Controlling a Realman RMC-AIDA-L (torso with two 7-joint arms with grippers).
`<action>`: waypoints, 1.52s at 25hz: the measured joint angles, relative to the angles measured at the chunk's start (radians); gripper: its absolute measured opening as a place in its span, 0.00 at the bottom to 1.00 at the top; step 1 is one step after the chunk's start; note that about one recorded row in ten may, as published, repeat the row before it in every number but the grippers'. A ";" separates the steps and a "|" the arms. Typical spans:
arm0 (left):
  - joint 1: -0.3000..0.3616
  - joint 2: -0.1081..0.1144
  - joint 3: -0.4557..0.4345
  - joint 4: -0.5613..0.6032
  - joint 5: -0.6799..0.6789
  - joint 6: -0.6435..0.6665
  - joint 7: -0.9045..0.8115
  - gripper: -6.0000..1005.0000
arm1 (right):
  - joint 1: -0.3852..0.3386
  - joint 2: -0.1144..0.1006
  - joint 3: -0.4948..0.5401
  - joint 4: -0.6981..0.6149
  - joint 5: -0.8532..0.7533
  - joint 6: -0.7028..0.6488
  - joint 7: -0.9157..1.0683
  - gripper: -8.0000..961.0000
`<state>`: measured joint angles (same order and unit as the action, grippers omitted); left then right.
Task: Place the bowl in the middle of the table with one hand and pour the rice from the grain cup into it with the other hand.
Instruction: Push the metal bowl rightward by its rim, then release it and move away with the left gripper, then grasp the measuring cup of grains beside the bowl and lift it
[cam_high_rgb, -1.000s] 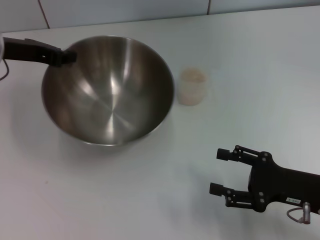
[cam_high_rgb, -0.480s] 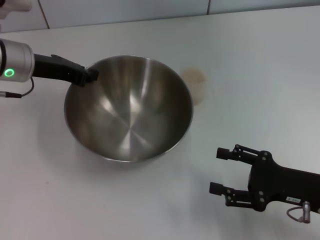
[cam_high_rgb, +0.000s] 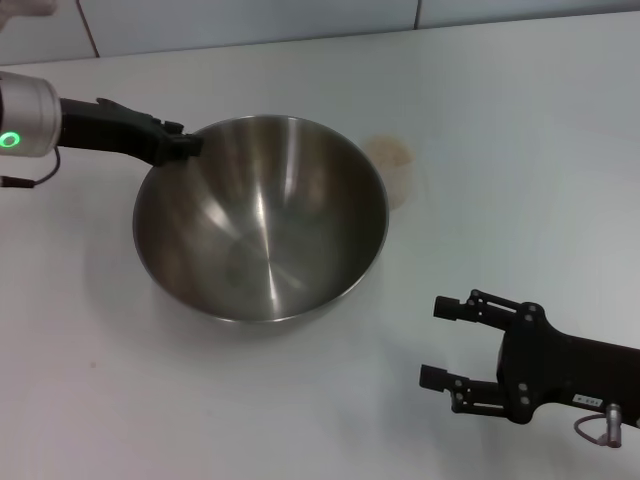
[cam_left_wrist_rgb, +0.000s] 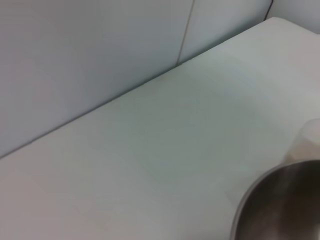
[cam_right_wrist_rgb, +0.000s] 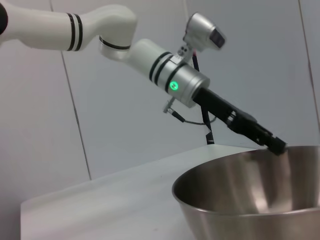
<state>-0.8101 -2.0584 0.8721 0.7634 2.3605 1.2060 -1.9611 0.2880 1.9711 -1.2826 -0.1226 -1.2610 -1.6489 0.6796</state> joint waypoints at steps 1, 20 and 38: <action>0.012 -0.001 -0.001 0.030 -0.004 0.021 0.011 0.21 | -0.002 0.000 0.003 0.000 0.000 0.002 0.000 0.83; 0.301 -0.002 0.052 0.244 -0.253 0.282 0.332 0.82 | 0.021 0.113 0.524 -0.031 0.012 0.417 -0.011 0.83; 0.297 -0.004 0.095 0.249 -0.253 0.284 0.324 0.82 | 0.154 0.114 0.528 0.009 0.014 0.518 -0.012 0.83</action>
<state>-0.5131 -2.0626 0.9676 1.0124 2.1077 1.4902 -1.6375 0.4423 2.0855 -0.7549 -0.1139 -1.2471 -1.1313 0.6672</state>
